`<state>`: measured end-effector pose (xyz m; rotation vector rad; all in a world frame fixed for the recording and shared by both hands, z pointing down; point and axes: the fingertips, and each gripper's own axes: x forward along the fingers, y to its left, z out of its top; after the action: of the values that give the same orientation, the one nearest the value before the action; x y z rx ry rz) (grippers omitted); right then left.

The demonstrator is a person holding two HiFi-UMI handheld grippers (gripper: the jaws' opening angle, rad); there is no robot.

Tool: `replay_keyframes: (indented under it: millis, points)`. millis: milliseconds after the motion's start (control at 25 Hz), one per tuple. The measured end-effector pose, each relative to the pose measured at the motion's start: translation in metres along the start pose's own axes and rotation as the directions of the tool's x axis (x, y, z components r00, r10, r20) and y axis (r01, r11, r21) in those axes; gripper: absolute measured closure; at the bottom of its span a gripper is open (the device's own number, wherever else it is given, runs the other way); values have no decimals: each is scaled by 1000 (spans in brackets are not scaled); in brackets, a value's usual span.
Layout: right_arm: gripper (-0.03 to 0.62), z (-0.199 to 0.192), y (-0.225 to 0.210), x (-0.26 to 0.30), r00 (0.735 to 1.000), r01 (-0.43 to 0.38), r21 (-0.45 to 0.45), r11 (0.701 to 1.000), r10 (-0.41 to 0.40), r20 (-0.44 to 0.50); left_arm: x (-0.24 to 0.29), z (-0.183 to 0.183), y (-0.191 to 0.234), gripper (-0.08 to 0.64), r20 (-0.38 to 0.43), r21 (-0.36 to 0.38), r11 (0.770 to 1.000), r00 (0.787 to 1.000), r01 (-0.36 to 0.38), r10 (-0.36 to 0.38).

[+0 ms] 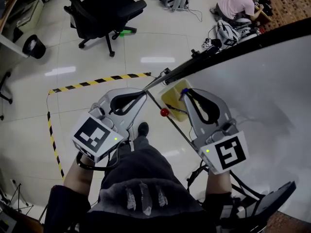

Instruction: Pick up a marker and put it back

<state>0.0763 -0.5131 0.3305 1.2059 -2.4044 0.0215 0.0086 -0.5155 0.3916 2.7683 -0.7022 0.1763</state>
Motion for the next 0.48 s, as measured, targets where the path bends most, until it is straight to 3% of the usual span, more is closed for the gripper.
replay_keyframes:
  millis: [480]
  points:
    - [561, 61, -1, -47, 973, 88, 7, 996, -88, 214, -14, 45, -22, 554, 50, 121, 993, 998, 17, -23]
